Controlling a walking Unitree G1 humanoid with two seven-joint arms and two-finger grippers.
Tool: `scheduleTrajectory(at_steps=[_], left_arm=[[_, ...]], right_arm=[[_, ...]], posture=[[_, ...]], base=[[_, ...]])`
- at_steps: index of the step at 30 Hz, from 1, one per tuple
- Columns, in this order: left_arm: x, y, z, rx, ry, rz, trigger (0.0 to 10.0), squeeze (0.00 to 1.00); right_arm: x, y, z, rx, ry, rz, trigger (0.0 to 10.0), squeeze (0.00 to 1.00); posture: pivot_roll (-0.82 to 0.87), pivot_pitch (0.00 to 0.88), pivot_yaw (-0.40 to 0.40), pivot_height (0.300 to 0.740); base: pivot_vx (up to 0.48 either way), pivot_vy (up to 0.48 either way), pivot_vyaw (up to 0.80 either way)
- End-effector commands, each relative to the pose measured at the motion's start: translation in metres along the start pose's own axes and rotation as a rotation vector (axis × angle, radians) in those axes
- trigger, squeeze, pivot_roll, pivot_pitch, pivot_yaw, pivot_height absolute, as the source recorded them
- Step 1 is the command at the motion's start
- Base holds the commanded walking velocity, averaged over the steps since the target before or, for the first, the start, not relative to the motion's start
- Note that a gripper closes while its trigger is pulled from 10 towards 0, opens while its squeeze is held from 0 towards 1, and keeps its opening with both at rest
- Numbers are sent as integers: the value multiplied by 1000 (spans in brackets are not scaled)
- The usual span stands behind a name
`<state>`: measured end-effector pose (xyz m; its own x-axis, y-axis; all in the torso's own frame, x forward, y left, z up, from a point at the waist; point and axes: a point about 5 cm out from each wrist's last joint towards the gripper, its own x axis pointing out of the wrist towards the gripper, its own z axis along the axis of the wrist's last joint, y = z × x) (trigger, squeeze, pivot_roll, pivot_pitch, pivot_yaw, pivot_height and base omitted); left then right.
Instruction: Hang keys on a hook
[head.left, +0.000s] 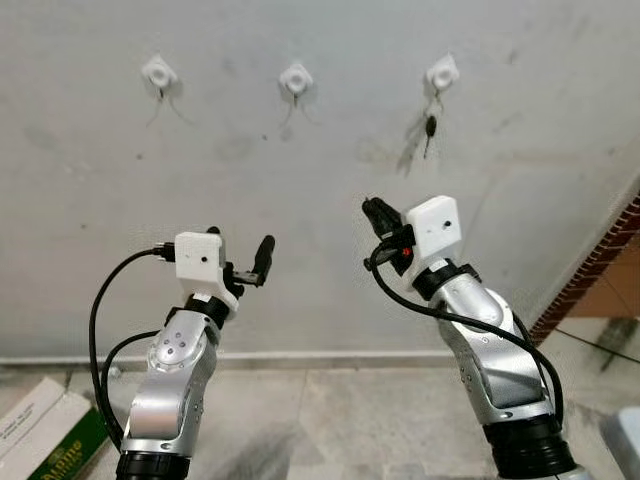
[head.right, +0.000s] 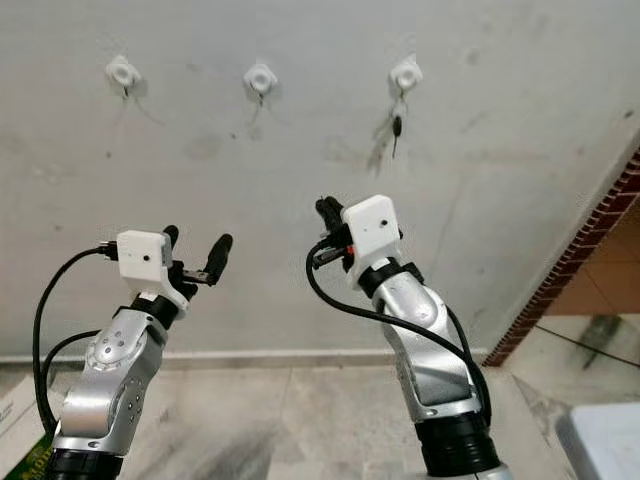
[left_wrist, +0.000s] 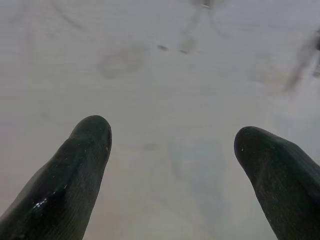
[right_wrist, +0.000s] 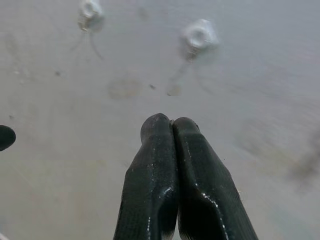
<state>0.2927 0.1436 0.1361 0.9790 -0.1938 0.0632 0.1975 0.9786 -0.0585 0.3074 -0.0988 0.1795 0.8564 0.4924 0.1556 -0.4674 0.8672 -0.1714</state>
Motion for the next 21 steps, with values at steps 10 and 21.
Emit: scheduleTrajectory(at_steps=[10,21], left_arm=[[-2,8,1,22,-4,47,10000,0],[-1,5,0,33,2,37,10000,0]], right_arm=[[5,5,9,-15,-38,30,10000,0],[26,-9,23,-15,-91,-1,10000,0]], posture=[[-1,32,-7,740],[9,30,-8,740]], base=[[121,121,0],[0,0,0]])
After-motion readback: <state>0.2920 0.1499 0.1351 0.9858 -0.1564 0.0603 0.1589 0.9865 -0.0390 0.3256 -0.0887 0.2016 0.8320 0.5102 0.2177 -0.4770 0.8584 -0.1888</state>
